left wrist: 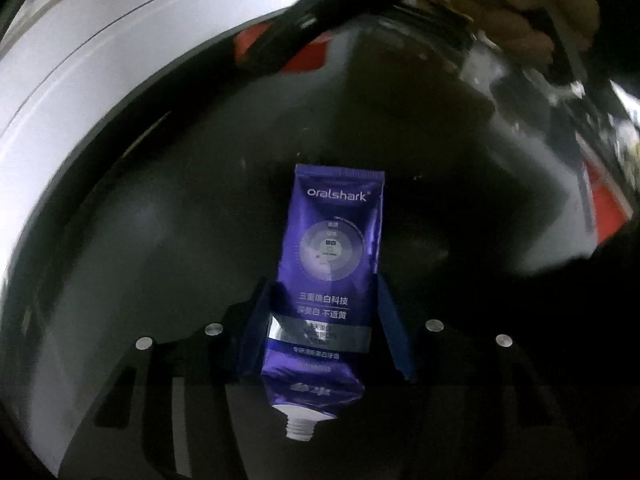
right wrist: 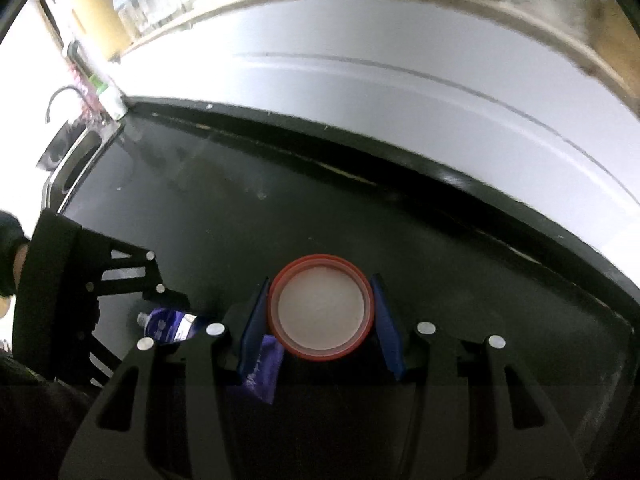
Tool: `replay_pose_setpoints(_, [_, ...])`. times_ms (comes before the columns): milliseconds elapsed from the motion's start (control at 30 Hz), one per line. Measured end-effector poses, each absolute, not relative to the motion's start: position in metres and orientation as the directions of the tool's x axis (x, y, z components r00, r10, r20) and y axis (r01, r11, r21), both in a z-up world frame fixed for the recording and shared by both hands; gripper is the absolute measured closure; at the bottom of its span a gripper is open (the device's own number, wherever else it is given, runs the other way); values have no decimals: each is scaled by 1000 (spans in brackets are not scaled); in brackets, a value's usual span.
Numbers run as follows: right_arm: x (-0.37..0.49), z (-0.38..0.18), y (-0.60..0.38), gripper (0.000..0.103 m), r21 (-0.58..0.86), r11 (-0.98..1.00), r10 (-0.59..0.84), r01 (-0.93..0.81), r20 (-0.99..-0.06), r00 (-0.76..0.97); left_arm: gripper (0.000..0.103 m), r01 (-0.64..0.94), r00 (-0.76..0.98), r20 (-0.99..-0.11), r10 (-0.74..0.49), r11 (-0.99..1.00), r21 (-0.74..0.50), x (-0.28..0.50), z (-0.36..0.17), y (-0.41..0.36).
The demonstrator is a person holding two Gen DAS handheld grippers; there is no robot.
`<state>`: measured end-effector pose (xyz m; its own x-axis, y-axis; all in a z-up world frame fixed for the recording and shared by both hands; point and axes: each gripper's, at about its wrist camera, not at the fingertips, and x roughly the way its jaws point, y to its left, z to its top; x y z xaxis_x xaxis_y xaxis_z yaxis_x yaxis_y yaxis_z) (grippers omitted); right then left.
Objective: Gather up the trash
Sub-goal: 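Grasp the blue toothpaste tube with the left tool while the right tool grasps the red cap, then carry the tube and cap over the bin and open both tools to drop them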
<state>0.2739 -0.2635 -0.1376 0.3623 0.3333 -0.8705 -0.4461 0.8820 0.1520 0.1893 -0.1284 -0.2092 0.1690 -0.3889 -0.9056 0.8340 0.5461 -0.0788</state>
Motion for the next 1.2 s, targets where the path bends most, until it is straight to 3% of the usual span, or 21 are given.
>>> replay_pose_setpoints(367, [207,-93,-269,54,168,890,365,-423,-819,443,52,496,363,-852,-377,852,-166,154,-157,-77])
replay_pose_setpoints(1200, [99,-43,-171,54,117,759,460,-641,-793,400,52,162,586,-795,-157,984,-74,39,-78,14])
